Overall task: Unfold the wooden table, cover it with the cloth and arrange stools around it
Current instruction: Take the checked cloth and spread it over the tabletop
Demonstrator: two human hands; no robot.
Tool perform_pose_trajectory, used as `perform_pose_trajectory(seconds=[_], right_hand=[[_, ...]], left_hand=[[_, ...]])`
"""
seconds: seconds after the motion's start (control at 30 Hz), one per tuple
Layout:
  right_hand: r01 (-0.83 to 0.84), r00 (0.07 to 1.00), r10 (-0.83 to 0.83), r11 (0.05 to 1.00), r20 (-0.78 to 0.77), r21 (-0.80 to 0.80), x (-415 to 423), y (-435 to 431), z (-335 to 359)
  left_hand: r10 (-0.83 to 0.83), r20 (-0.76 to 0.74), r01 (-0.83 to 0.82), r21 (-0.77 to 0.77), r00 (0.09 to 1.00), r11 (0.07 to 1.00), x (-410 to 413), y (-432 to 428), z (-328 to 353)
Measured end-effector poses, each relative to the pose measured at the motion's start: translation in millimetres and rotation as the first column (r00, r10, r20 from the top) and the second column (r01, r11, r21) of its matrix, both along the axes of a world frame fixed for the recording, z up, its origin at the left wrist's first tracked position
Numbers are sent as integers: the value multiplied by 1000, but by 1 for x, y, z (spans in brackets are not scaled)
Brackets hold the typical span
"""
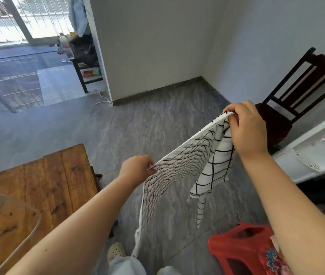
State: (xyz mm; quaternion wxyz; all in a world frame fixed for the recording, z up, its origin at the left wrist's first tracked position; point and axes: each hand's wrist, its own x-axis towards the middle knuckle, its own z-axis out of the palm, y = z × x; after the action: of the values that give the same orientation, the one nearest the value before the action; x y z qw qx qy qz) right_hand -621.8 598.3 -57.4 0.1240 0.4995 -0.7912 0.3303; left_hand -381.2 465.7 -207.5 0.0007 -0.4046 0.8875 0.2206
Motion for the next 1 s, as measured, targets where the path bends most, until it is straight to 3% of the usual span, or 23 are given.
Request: perform_pose_trajectory(seconds=[0.17, 0.4, 0.77, 1.0], right_hand=[[69, 998, -69, 997, 10, -37, 12, -23, 3], [53, 999, -53, 999, 0, -8, 38, -53, -7], [-4, 999, 7, 997, -35, 76, 92, -109, -15], [-54, 999, 52, 990, 14, 127, 94, -161, -28]], left_hand=[[16, -17, -15, 45, 1000, 999, 23, -25, -14], [164, -145, -168, -11, 976, 986, 48, -86, -3], [171, -352, -260, -225, 920, 939, 87, -209, 52], [219, -349, -337, -326, 911, 883, 111, -277, 80]])
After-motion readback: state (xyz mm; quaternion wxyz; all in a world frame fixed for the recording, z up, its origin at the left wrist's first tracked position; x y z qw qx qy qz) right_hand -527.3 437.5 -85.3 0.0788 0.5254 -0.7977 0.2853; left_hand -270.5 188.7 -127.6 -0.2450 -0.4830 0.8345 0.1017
